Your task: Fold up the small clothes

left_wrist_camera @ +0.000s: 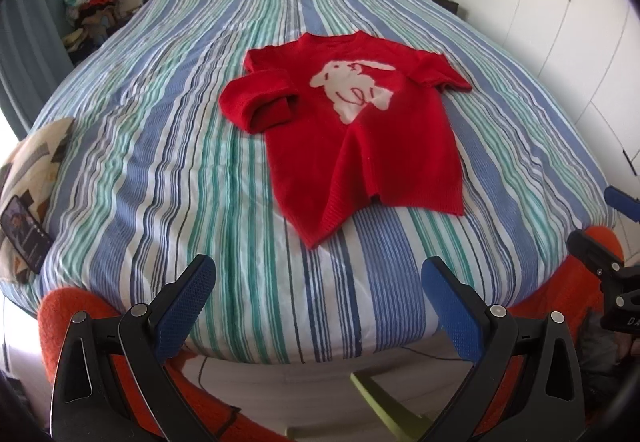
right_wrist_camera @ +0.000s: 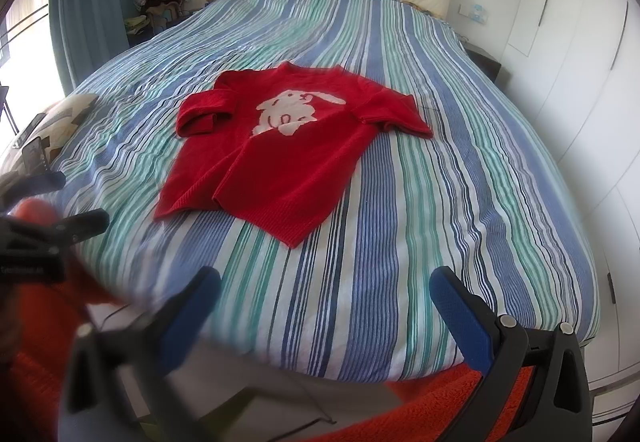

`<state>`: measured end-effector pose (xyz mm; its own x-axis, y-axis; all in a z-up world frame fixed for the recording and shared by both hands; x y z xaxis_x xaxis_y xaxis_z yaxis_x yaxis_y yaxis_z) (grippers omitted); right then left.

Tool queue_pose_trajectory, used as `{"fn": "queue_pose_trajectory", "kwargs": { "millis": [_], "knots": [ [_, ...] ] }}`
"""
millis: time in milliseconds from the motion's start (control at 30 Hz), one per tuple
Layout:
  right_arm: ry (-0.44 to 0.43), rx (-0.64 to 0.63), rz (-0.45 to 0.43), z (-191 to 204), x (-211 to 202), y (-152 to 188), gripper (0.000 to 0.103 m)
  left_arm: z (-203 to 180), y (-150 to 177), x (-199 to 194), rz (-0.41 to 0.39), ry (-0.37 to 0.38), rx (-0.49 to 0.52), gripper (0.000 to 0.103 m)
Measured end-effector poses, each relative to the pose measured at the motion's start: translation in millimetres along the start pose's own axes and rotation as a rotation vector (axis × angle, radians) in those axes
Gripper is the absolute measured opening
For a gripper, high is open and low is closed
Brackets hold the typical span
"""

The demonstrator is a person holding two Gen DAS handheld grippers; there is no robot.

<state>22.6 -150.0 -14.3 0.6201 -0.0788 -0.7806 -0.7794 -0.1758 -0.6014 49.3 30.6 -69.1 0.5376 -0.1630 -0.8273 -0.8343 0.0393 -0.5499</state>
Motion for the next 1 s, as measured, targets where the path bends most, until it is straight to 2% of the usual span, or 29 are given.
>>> {"fn": "queue_pose_trajectory", "kwargs": {
  "millis": [200, 300, 367, 433, 500, 567, 600, 633, 667, 700, 733, 767, 800, 833, 900, 1000],
  "knots": [
    [0.032, -0.023, -0.128, -10, -4, -8, 0.103, 54, 10, 46, 0.114, 0.083, -0.217, 0.102],
    [-0.026, 0.012, -0.098, -25, 24, -9, 0.103, 62, 8, 79, 0.159, 0.151, -0.252, 0.102],
    [-0.131, 0.086, -0.027, -31, 54, -8, 0.103, 65, 6, 101, 0.182, 0.203, -0.301, 0.101],
    [-0.273, 0.185, 0.035, -31, 83, -6, 0.103, 64, 7, 118, 0.206, 0.27, -0.363, 0.098],
    [-0.418, 0.278, 0.083, -25, 111, -3, 0.103, 59, 6, 127, 0.22, 0.32, -0.39, 0.089],
    [-0.519, 0.365, 0.117, -18, 136, 1, 0.102, 51, 3, 131, 0.219, 0.319, -0.367, 0.076],
    [-0.553, 0.402, 0.131, -15, 147, 3, 0.098, 47, 0, 133, 0.211, 0.328, -0.353, 0.073],
    [-0.589, 0.432, 0.151, -10, 159, 5, 0.092, 42, -2, 136, 0.207, 0.336, -0.339, 0.064],
    [-0.631, 0.455, 0.181, -4, 171, 7, 0.084, 38, -4, 140, 0.211, 0.339, -0.331, 0.048],
    [-0.65, 0.473, 0.207, 2, 182, 8, 0.082, 37, -5, 146, 0.221, 0.345, -0.332, 0.039],
    [-0.651, 0.483, 0.225, 8, 191, 10, 0.076, 34, -4, 152, 0.237, 0.35, -0.333, 0.02],
    [-0.663, 0.485, 0.233, 13, 197, 9, 0.066, 33, -4, 155, 0.25, 0.347, -0.332, 0.01],
    [-0.679, 0.483, 0.236, 17, 201, 8, 0.058, 33, -4, 154, 0.246, 0.333, -0.327, 0.01],
    [-0.683, 0.48, 0.243, 20, 203, 5, 0.036, 33, -5, 150, 0.237, 0.325, -0.315, 0.008],
    [-0.657, 0.466, 0.255, 14, 199, 1, 0.005, 36, -7, 134, 0.219, 0.309, -0.275, 0.008],
    [-0.601, 0.442, 0.198, -14, 166, -4, 0.005, 45, -10, 110, 0.194, 0.256, -0.205, 0.005]
  ]
}}
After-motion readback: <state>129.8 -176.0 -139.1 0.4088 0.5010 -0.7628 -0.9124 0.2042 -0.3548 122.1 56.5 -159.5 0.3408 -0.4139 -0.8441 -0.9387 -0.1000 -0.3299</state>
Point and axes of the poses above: each gripper's, at about its wrist camera, not at the fingertips, and x roughly the way its jaws point, z to its left, y to its underside, the point moved 5 cm from there along x, roughly the way its jaws point, and after that the axes turned 4 degrees about y, right-handed, at the moved point
